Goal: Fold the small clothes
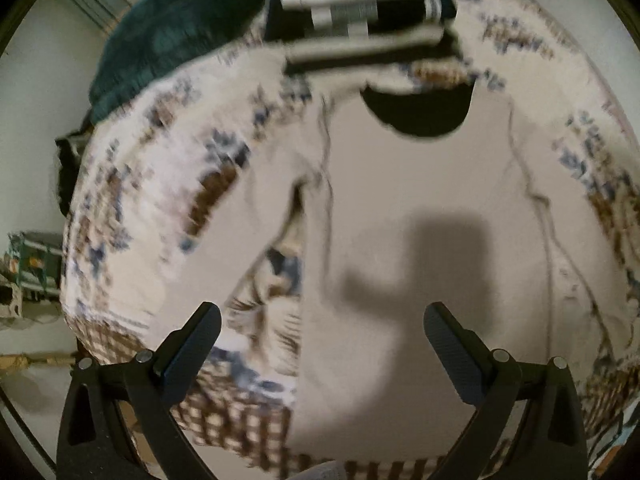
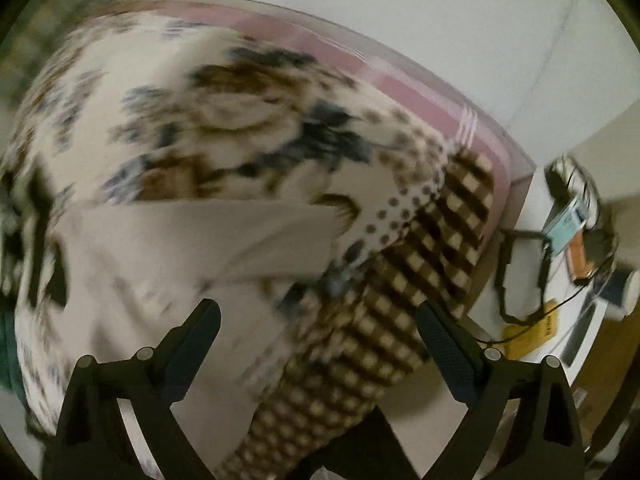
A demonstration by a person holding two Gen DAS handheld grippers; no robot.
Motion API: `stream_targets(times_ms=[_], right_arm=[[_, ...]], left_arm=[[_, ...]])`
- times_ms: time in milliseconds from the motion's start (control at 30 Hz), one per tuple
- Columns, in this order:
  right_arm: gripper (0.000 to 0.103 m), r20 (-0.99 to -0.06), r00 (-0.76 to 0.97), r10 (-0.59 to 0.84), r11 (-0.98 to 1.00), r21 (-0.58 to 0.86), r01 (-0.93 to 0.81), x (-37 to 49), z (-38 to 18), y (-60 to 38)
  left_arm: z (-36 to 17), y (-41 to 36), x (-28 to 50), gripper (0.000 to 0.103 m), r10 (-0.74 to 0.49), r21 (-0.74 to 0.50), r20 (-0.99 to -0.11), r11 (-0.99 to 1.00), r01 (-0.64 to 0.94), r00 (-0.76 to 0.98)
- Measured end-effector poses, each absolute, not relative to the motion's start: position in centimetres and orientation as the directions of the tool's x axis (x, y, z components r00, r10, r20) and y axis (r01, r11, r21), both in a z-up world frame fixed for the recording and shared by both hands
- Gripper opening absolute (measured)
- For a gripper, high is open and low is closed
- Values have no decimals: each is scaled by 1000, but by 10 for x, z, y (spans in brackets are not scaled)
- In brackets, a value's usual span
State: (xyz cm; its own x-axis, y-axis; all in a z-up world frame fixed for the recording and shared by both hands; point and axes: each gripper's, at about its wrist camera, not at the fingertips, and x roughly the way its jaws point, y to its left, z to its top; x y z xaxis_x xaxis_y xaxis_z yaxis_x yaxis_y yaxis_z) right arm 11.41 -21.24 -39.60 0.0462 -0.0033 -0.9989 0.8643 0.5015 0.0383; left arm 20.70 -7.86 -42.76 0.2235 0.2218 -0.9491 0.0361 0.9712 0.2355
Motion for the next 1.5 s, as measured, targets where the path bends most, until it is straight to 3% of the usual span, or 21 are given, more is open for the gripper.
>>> stream_targets(times_ms=[233, 333, 367, 433, 467, 500, 700, 867, 1100, 1500], right_arm=[[94, -992, 40, 118, 404, 85, 911, 116, -506, -247], [76, -988, 55, 145, 380, 107, 919, 116, -533, -247], [66, -990, 69, 125, 386, 113, 916, 116, -535, -245], [34, -994, 79, 70, 416, 101, 904, 118, -533, -238], [7, -996, 81, 44, 428, 92, 899, 118, -531, -234], [5, -996, 87, 20, 440, 87, 894, 120, -526, -229], [4, -975, 194, -111, 736, 51, 675, 168, -461, -137], [4, -964, 265, -26, 969, 41, 244, 223, -425, 26], [4, -984, 155, -85, 945, -129, -299, 211, -489, 236], [4, -989, -17, -145, 845, -114, -523, 128, -545, 327]], left_arm=[[-498, -80, 219, 103, 242, 244, -961, 970, -6, 135], [-514, -73, 221, 103, 230, 229, -966, 973, -21, 117], [-517, -72, 223, 103, 226, 226, -967, 974, -22, 118], [-522, -67, 224, 103, 223, 222, -967, 975, -22, 120], [-522, -64, 223, 103, 216, 215, -968, 976, -24, 124], [-522, -60, 222, 103, 216, 215, -968, 976, -26, 127], [-509, -20, 209, 103, 231, 223, -960, 972, -71, 156], [-495, 32, 187, 103, 282, 262, -946, 955, -136, 158], [-500, 112, 149, 103, 358, 331, -929, 915, -228, 88], [-509, 183, 123, 103, 356, 328, -934, 885, -331, 27]])
